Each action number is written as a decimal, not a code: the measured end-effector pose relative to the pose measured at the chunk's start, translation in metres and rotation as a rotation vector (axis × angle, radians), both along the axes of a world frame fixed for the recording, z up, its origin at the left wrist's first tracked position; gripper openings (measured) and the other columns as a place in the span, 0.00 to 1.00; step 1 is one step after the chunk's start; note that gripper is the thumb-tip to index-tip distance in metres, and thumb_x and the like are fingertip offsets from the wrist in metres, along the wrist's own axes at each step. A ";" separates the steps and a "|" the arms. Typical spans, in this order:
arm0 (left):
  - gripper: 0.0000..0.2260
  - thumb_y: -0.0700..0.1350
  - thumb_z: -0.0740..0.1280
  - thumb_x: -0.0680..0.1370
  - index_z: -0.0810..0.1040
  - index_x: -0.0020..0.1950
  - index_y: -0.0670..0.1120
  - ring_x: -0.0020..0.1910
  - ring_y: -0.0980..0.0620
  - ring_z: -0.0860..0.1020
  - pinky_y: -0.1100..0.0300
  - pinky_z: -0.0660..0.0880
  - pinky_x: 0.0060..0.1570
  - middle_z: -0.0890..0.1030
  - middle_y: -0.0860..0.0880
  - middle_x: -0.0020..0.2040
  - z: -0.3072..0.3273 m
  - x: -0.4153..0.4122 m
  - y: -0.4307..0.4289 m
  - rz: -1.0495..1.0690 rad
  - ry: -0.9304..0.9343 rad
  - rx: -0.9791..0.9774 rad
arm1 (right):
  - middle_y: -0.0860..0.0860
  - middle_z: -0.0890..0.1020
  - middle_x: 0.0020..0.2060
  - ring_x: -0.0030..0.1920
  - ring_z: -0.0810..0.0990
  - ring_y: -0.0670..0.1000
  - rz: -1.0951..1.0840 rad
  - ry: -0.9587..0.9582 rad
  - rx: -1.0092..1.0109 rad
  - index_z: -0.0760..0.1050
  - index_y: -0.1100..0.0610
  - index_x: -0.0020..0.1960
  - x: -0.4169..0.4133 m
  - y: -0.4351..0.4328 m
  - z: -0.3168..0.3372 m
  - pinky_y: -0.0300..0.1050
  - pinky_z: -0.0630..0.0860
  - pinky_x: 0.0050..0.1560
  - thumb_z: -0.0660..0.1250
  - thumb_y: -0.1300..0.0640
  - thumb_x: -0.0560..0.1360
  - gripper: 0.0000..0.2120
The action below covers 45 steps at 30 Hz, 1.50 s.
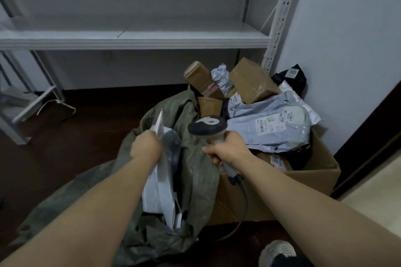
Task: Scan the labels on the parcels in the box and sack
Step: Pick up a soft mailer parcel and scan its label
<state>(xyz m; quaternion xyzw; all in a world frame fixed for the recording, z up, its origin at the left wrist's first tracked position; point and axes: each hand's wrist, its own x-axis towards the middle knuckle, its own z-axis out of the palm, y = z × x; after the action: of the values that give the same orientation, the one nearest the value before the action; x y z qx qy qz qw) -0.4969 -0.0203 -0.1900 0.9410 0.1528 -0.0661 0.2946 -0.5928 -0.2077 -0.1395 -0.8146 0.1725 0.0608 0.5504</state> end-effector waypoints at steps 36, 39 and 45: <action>0.20 0.41 0.61 0.81 0.64 0.72 0.37 0.66 0.42 0.73 0.53 0.74 0.58 0.71 0.39 0.69 -0.023 -0.016 -0.324 -0.147 0.618 -0.896 | 0.53 0.80 0.28 0.28 0.78 0.50 -0.811 -0.154 0.212 0.77 0.62 0.39 -0.002 -0.220 -0.059 0.45 0.78 0.35 0.71 0.59 0.72 0.06; 0.18 0.41 0.62 0.81 0.68 0.70 0.39 0.68 0.42 0.71 0.61 0.79 0.46 0.69 0.40 0.70 -0.047 -0.006 -0.345 0.092 0.849 -1.130 | 0.53 0.79 0.27 0.28 0.77 0.50 -0.813 -0.153 0.236 0.75 0.59 0.33 -0.001 -0.240 -0.065 0.44 0.77 0.33 0.71 0.61 0.72 0.10; 0.11 0.42 0.64 0.80 0.70 0.40 0.39 0.22 0.52 0.74 0.68 0.64 0.13 0.73 0.45 0.35 -0.064 -0.001 -0.370 0.140 0.834 -1.232 | 0.53 0.79 0.25 0.28 0.77 0.51 -0.756 -0.163 0.213 0.75 0.59 0.33 0.003 -0.248 -0.070 0.46 0.78 0.35 0.70 0.61 0.72 0.10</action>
<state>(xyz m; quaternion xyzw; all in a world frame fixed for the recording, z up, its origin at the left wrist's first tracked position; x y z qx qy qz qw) -0.4978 -0.3902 -0.2542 0.4904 0.2469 -0.4721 0.6897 -0.5894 -0.4562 -0.2097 -0.6343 0.4086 -0.1930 0.6273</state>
